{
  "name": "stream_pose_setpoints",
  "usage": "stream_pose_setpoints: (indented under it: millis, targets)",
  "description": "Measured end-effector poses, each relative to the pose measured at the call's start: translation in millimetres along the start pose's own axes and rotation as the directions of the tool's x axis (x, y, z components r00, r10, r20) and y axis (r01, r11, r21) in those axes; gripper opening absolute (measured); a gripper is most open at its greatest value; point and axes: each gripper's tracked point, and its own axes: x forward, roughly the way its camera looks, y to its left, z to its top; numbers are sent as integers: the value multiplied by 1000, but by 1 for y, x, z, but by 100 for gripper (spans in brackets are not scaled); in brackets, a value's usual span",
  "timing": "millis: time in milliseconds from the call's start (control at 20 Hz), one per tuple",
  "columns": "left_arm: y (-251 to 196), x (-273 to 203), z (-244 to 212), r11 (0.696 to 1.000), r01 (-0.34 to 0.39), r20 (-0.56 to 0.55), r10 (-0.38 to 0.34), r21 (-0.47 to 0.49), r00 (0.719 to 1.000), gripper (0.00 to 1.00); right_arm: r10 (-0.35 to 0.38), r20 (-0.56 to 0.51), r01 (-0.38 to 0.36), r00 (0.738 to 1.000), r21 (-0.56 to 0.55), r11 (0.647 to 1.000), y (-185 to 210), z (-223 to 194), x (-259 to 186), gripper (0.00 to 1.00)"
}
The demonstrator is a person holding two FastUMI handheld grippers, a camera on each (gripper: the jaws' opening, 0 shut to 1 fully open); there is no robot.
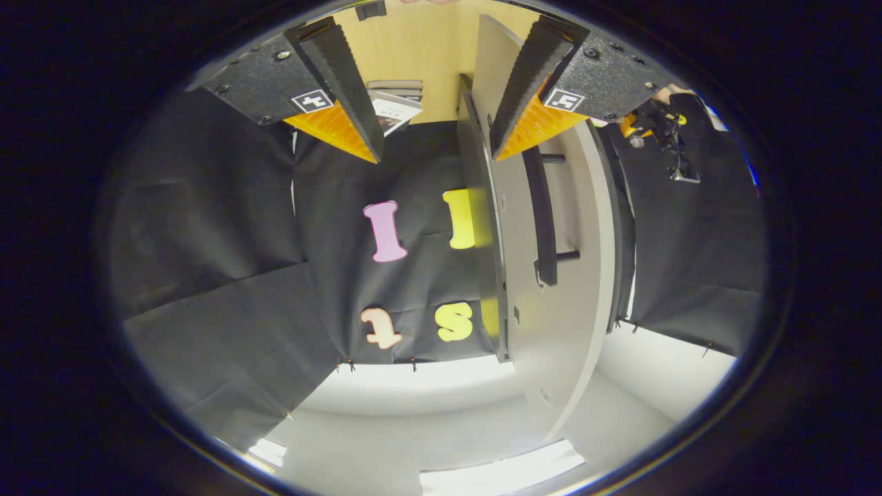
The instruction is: Open the cabinet door with the right hand, grasp the bottle in the cabinet with the left hand and place it on the coaster, then close the cabinet door with the right hand.
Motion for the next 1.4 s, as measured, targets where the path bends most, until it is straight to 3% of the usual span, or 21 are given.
stream_pose_setpoints:
  millis: [200, 350, 600, 950, 1000, 1050, 1300, 1350, 1400]
  targets:
    - [17, -20, -42, 997, -66, -18, 67, 50, 998, 44, -63, 40, 65, 997, -57, 996, -7, 16, 0, 96]
    - [28, -27, -58, 989, -101, 22, 99, 109, 995, 43, -69, 48, 71, 996, -43, 997, -1, 27, -2, 96]
    - [48, -35, -82, 978, -184, 48, 180, 100, 982, 43, -93, 31, 95, 995, -75, 993, 1, 31, -8, 96]
    - [48, -43, -115, 987, -156, 4, 156, 36, 988, 43, -138, -16, 137, 990, -23, 990, -3, 19, -9, 96]
    - [49, -43, -115, 989, -147, 15, 146, 32, 989, 33, -146, -14, 146, 989, -30, 989, -2, 8, -4, 96]
    - [45, -43, -117, 991, -131, 11, 130, 27, 991, 43, -157, -14, 156, 988, -40, 987, -4, 8, -5, 96]
    - [41, -40, -118, 994, -111, 19, 111, 9, 994, 53, -169, -13, 169, 985, -40, 985, -6, 7, -6, 96]
    - [40, -38, -122, 994, -104, -4, 104, -18, 995, 70, -170, -18, 170, 985, -39, 985, -6, 6, -5, 94]
    - [41, -39, -129, 994, -105, -37, 103, -37, 994, 58, -174, -21, 173, 985, -39, 984, -8, 5, -5, 96]
